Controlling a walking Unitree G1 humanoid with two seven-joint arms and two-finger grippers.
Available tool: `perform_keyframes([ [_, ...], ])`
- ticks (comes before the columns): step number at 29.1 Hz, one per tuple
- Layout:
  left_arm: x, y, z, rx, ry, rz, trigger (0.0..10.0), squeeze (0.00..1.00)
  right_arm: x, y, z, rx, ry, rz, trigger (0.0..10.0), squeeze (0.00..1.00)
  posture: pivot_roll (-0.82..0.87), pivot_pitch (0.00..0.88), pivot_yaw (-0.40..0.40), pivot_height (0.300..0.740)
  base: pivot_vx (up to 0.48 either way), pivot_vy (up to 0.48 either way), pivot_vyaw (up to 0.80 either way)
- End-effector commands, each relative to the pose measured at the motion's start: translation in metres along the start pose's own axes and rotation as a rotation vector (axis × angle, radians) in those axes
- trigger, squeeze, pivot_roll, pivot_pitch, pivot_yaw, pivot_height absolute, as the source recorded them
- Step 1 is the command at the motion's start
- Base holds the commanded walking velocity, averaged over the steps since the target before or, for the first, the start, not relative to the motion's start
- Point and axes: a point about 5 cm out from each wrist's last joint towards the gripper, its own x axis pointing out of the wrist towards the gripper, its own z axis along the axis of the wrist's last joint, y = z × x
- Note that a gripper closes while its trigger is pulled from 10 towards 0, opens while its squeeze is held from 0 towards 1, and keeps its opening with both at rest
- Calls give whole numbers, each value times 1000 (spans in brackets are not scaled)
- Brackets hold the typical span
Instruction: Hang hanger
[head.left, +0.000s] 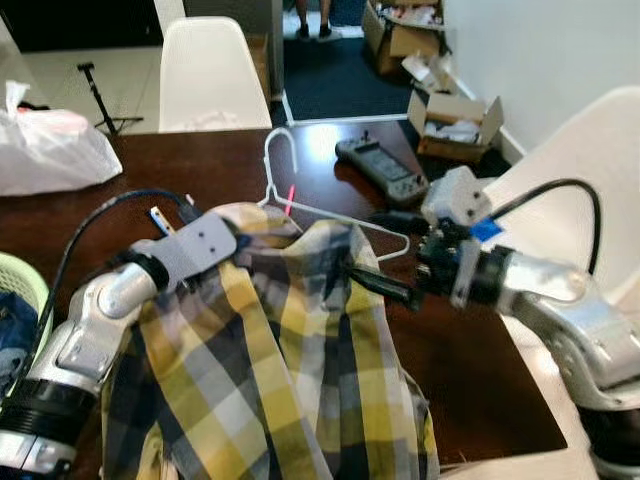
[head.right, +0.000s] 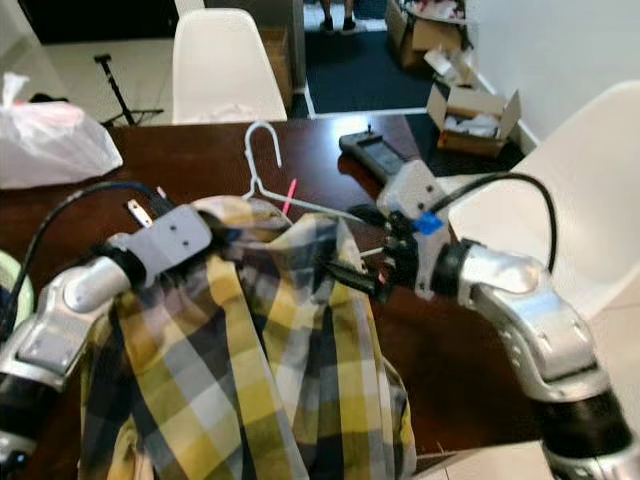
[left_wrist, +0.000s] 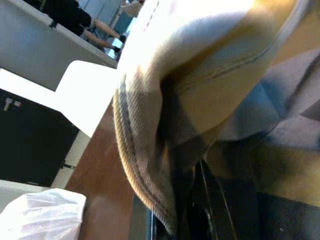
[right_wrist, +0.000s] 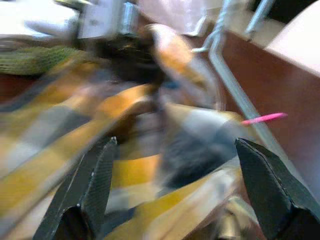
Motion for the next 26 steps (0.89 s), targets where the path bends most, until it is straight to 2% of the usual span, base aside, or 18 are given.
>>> perform_keyframes([
  [1, -2, 6, -5, 13, 30, 28, 10000, 0, -10, 7, 9, 10, -36, 65, 10000, 0, -16, 177, -5, 740, 0, 0, 0],
  [2, -2, 6, -5, 13, 30, 28, 10000, 0, -10, 7, 9, 10, -36, 65, 10000, 0, -16, 177, -5, 740, 0, 0, 0],
  [3, -2, 7, -6, 13, 32, 35, 10000, 0, -18, 11, 9, 24, -27, 109, 10000, 0, -16, 177, -5, 740, 0, 0, 0],
  [8, -2, 7, -6, 13, 35, 42, 10000, 0, -23, 17, 4, 34, 20, 151, 10000, 0, -20, 177, -6, 740, 0, 0, 0],
  [9, -2, 7, -7, 11, 37, 47, 10000, 0, -26, 24, -9, 65, 120, 168, 10000, 0, -26, 174, -9, 740, 0, 0, 0],
  [10, -2, 7, -7, 11, 37, 47, 10000, 0, -26, 24, -9, 65, 120, 168, 10000, 0, -26, 174, -9, 740, 0, 0, 0],
  [12, 0, 6, -6, 5, 39, 57, 10000, 0, -25, 41, -40, 155, 332, 146, 10000, 0, -32, 175, -9, 740, 0, 0, 0],
  [14, 1, 4, -5, 0, 39, 61, 10000, 0, -26, 49, -52, 199, 413, 106, 10000, 0, -33, 175, -10, 740, 0, 0, 0],
  [22, 2, 4, -5, -15, 38, 74, 10000, 0, -30, 54, -52, 241, 450, 41, 10000, 0, -46, 175, -7, 740, 0, 0, 0],
  [26, 4, 3, -3, -21, 33, 78, 10000, 0, -25, 65, -53, 262, 463, 54, 10000, 0, -54, 178, -8, 740, 0, 0, 0],
])
